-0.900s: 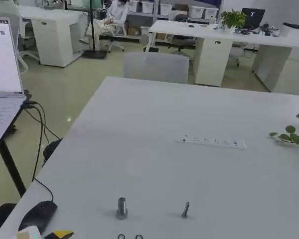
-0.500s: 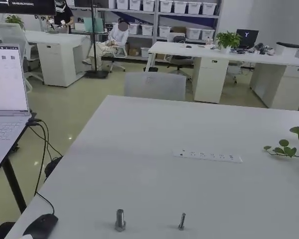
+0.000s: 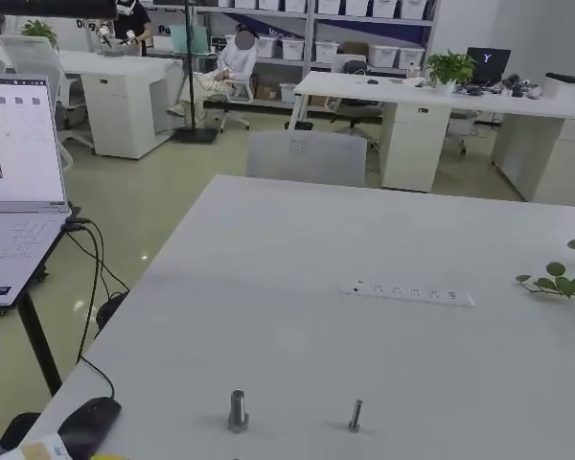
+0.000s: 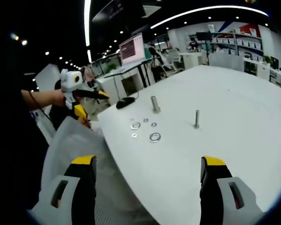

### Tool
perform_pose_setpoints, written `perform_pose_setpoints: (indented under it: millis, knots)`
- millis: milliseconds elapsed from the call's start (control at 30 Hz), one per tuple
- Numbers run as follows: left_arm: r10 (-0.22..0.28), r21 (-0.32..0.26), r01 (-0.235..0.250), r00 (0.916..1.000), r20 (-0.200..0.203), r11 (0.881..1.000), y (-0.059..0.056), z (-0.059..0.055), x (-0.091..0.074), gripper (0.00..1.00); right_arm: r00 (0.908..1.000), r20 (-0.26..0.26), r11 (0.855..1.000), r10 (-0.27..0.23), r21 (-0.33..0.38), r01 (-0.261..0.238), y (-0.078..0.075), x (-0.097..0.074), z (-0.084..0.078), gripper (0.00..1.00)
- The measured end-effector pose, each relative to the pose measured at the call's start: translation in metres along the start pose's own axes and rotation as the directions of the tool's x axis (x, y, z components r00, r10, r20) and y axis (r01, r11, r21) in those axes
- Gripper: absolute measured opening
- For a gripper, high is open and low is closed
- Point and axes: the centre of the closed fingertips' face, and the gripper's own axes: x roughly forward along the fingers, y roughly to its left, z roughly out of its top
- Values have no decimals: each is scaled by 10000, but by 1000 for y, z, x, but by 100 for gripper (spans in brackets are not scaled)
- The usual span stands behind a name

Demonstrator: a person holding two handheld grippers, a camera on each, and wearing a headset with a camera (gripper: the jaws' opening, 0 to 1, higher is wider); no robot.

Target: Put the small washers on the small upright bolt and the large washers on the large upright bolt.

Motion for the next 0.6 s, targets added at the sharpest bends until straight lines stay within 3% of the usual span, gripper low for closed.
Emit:
perform_pose_setpoints:
  millis: [400,600]
  knots:
    - [103,203,-108,9996,248,9997,0,6,-2,90,9999,125,10000,-52,6,52,-2,-3,1,93]
    - [118,351,-123,9999,122,9993,2,5,-3,90,9999,132,10000,-63,-11,63,-4,-2,1,93]
